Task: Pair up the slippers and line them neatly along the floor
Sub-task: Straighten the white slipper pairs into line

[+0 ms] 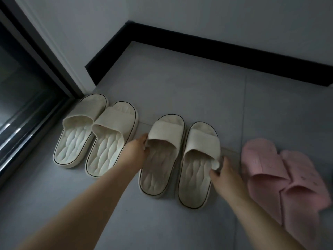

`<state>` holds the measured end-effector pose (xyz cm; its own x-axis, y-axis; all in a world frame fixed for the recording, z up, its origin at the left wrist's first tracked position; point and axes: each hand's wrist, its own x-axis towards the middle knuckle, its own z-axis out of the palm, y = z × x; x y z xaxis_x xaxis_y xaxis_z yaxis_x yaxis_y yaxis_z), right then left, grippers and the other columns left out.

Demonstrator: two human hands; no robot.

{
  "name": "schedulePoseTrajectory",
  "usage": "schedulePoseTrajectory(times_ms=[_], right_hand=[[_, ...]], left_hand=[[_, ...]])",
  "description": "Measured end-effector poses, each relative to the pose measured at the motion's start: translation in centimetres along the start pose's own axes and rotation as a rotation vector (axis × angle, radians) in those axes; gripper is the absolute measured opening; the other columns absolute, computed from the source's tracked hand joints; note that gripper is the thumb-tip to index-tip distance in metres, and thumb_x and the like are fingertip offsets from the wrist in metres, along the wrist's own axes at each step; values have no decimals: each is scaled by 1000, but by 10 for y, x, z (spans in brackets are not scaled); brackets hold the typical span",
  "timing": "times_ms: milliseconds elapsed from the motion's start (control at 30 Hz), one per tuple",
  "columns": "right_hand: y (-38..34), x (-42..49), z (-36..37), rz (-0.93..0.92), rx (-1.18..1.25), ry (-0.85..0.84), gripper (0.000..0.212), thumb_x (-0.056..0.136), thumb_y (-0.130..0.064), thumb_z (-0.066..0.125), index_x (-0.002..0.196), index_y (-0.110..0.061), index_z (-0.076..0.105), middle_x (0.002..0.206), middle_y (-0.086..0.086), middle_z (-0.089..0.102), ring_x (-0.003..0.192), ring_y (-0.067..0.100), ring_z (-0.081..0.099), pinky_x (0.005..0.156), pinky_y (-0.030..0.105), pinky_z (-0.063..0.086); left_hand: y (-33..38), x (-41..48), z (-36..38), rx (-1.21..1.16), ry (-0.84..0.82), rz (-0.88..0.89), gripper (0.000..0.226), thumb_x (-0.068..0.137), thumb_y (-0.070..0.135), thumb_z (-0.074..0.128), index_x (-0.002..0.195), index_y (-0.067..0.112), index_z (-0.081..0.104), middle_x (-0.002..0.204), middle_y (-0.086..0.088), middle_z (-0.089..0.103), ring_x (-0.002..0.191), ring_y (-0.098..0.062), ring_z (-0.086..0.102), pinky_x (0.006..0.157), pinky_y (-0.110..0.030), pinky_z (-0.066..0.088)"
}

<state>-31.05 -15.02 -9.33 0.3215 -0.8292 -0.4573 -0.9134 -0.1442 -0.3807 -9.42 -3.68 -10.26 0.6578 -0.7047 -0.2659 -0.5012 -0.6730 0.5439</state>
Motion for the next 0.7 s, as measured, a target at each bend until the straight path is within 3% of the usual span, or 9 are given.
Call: schedulePoseTrajectory(times_ms=[67,167,233,300,333,400,500,600,700], right_hand=[[3,5,2,-52,23,13,42,93,-24,44,133,-15,35,113,14,65,101,32,62,70,28,35],[3,8,1,-78,92,14,38,93,-19,40,131,-17,36,109,16,66,97,35,64,81,35,49],[6,5,-3,-84,167,-32,47,93,-17,41,138,-22,29,107,14,68,96,33,64,83,36,50],[13,-2,-10,-123,123,-43,62,93,-17,45,147,-22,14,101,7,68,94,27,63,77,28,44],[20,-8,-14,-145,132,-11,65,91,-16,48,147,-19,14,96,4,67,91,24,62,75,27,42],[39,-22,-27,-181,238,101,57,86,-11,56,139,-14,33,90,1,58,85,22,58,76,28,42],[93,-40,-54,-116,263,410,38,77,-1,64,113,-5,52,100,7,53,92,29,56,79,32,42],[158,-41,-88,114,232,499,49,77,-3,67,121,-3,45,125,21,42,108,40,49,88,42,42],[203,-21,-113,234,176,319,70,82,-15,66,141,-12,28,142,24,30,124,42,40,100,45,38]], left_hand=[[2,2,0,-21,37,26,33,87,10,51,118,15,57,96,-14,70,93,-34,64,75,-35,49],[4,5,3,-23,53,28,35,87,7,50,119,16,59,102,-13,71,97,-33,64,74,-28,43],[6,9,5,15,32,25,34,88,5,47,119,12,57,108,-16,68,100,-35,62,77,-29,42],[13,10,4,122,-8,-30,38,88,5,44,126,9,48,119,-21,60,108,-39,56,87,-37,43],[19,9,4,181,-10,-64,46,87,5,45,132,9,39,128,-22,52,115,-40,49,95,-42,39],[40,1,5,196,84,-74,64,82,5,50,141,12,26,141,-21,35,128,-41,32,105,-49,29],[88,-18,16,109,237,135,65,77,6,56,138,15,34,140,-15,38,128,-37,32,104,-50,28],[137,-31,47,110,47,388,50,81,9,58,130,13,48,132,-13,51,121,-34,42,99,-38,33],[175,-40,82,143,-243,456,45,85,16,61,129,14,53,130,-11,55,117,-30,53,94,-28,39]])
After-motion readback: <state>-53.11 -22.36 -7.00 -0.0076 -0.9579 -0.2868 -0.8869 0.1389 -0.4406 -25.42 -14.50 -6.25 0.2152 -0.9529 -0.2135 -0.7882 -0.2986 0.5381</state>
